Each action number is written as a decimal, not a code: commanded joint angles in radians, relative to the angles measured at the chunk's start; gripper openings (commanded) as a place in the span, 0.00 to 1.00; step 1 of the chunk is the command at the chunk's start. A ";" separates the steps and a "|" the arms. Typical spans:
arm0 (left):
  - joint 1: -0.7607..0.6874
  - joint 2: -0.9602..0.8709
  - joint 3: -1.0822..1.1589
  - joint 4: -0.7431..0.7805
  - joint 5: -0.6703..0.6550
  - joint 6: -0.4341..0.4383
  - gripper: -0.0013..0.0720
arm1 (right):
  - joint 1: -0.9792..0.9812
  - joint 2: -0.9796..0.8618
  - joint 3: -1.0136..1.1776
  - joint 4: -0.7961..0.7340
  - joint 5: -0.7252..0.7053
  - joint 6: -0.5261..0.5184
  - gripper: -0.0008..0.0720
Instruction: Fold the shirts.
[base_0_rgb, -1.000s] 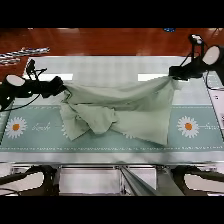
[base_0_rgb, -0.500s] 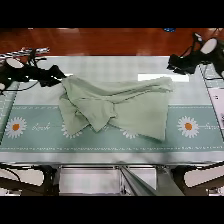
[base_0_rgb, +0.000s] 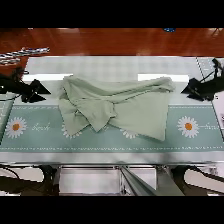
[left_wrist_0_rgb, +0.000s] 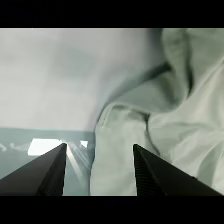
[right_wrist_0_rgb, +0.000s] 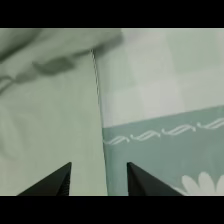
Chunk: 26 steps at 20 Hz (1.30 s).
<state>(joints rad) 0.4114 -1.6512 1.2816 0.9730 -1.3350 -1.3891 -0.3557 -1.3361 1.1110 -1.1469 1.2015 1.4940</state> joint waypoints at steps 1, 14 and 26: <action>-0.018 -0.018 -0.082 -0.016 0.019 0.035 0.71 | -0.013 0.135 -0.232 0.066 -0.073 -0.068 0.57; -0.183 -0.088 -0.076 -0.022 -0.026 0.074 0.04 | -0.013 0.187 -0.396 -0.015 0.034 -0.045 0.57; -0.175 -0.087 -0.068 -0.022 -0.039 0.080 0.04 | -0.008 0.165 -0.513 0.024 0.118 -0.073 0.57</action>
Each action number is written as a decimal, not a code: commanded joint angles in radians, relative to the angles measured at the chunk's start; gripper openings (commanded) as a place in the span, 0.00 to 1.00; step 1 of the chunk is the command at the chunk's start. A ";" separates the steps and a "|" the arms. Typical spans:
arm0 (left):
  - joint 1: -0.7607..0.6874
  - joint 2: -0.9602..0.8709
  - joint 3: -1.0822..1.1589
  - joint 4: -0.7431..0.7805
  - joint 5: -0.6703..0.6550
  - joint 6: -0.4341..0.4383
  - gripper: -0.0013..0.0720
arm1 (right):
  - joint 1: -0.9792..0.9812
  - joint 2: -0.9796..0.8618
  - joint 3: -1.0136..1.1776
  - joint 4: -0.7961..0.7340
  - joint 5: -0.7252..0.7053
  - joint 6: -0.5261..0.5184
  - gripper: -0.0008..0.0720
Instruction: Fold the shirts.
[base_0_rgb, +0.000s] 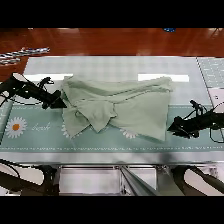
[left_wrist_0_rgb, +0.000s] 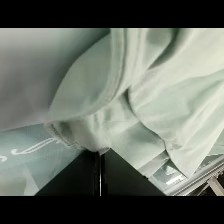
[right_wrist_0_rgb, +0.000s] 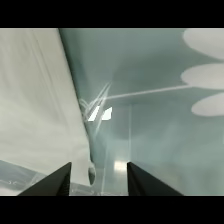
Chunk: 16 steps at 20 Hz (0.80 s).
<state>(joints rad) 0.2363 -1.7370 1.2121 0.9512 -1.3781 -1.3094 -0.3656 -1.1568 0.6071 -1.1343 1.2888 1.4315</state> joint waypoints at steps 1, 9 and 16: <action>0.000 -0.001 0.001 -0.001 0.005 0.000 0.04 | 0.002 -0.034 -0.009 0.014 0.037 -0.020 0.57; -0.002 -0.001 0.001 -0.001 0.008 0.000 0.04 | 0.021 -0.131 -0.009 0.162 -0.015 -0.058 0.57; -0.004 0.009 0.001 -0.006 -0.004 -0.003 0.04 | 0.252 -0.142 0.089 0.238 -0.101 -0.096 0.04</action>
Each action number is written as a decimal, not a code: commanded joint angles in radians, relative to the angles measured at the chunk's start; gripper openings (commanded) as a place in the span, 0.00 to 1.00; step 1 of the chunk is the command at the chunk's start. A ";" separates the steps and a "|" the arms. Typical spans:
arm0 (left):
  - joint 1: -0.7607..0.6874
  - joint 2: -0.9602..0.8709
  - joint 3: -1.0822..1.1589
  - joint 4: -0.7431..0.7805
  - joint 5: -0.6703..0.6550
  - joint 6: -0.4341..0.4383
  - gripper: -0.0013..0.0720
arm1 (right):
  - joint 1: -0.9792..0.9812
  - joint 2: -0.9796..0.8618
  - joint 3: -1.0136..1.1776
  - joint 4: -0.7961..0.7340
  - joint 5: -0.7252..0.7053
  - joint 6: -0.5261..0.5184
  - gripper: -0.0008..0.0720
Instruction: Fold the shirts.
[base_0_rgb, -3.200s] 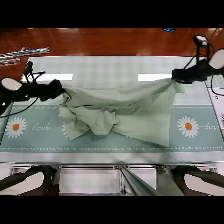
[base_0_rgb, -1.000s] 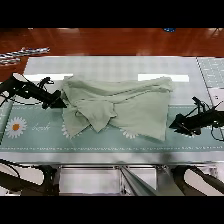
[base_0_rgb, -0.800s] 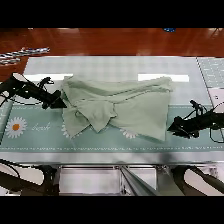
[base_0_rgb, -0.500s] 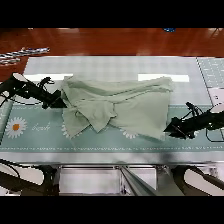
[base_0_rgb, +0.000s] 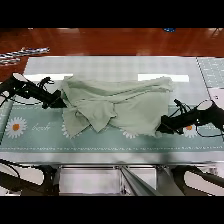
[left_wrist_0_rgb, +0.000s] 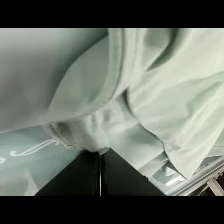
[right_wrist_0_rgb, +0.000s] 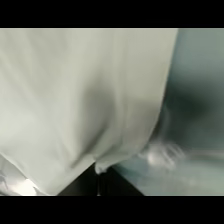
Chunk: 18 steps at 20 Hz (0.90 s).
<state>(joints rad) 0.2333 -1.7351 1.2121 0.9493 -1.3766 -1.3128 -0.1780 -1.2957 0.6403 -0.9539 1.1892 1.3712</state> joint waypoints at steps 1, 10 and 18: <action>0.000 0.022 0.001 -0.004 -0.005 0.000 0.04 | 0.064 -0.002 0.110 0.074 0.032 -0.051 0.04; 0.200 0.389 0.088 -0.513 -0.005 0.154 0.04 | -0.106 0.201 0.688 0.086 0.130 0.008 0.04; 0.378 0.772 0.220 -0.654 0.031 0.143 0.04 | -0.326 0.468 0.937 0.116 0.098 0.050 0.04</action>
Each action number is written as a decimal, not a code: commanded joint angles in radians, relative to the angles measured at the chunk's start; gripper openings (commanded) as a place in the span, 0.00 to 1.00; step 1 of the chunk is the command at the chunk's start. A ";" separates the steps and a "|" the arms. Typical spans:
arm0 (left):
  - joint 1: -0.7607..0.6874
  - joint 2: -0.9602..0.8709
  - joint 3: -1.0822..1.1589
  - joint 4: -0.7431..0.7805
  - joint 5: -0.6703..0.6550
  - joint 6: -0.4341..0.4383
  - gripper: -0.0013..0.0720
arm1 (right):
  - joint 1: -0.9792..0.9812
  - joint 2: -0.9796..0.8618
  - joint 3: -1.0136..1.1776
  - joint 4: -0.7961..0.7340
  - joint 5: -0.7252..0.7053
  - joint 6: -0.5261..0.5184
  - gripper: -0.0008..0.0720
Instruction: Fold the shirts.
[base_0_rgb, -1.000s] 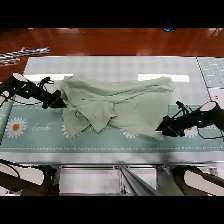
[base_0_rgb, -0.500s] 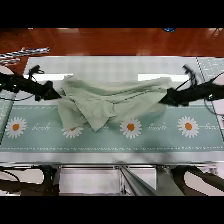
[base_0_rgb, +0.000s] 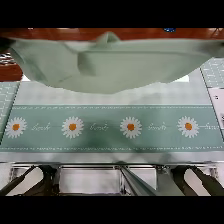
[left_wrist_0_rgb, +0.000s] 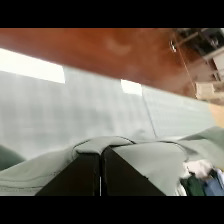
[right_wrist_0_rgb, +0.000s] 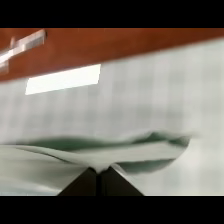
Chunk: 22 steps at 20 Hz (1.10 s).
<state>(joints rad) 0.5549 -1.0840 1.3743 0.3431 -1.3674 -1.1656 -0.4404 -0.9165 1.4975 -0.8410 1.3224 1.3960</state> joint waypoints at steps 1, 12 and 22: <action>0.066 0.158 0.081 -0.048 0.029 -0.009 0.04 | -0.078 0.126 0.096 0.001 -0.049 0.025 0.04; 0.005 0.413 0.430 0.209 0.054 -0.080 0.04 | -0.098 0.449 0.199 -0.224 -0.053 0.095 0.04; -0.240 0.669 0.468 1.046 0.195 -0.377 0.04 | 0.200 0.511 0.199 -0.689 0.095 0.209 0.04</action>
<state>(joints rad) 0.3470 -0.4526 1.8370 1.1892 -1.1851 -1.4696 -0.3065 -0.4133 1.6951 -1.4002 1.3792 1.5726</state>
